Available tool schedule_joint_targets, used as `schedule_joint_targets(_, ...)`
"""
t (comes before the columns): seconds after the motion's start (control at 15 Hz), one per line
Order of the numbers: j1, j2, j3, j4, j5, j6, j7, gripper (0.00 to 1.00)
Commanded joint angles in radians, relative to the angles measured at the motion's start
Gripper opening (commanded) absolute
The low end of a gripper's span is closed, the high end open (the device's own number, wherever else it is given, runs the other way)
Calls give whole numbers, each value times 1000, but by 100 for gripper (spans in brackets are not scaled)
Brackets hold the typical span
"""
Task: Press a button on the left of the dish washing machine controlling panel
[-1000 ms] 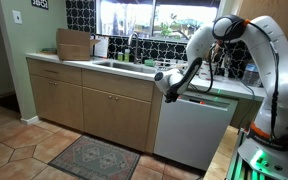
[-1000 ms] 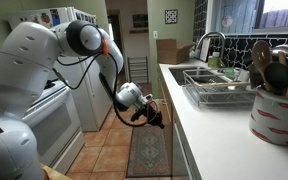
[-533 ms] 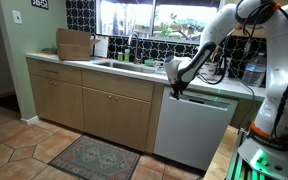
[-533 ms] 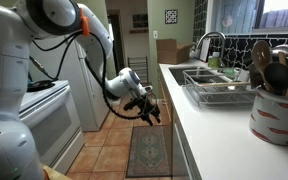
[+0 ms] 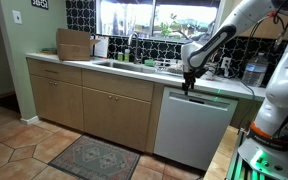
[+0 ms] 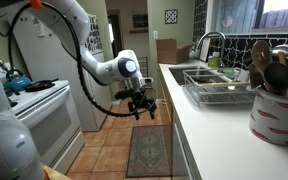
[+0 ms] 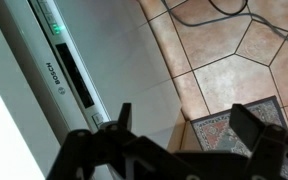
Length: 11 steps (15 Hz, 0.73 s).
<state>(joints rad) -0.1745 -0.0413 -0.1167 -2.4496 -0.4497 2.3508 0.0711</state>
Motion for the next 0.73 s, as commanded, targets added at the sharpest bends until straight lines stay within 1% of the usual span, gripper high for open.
schedule_joint_targets(0.0,-8,-136,-43,-94,133,-12,-146,100)
schedule_joint_targets(0.07,-12,-160,-54,-112,134,-1,-184,100)
schedule_joint_targets(0.27,-12,-207,-96,-152,181,30,-333,100)
schedule_joint_targets(0.33,-13,-154,-68,-97,138,-1,-246,100)
schedule_joint_targets(0.47,-14,-179,-84,-115,155,3,-296,100)
schedule_joint_targets(0.67,-14,-188,-85,-123,157,3,-303,100)
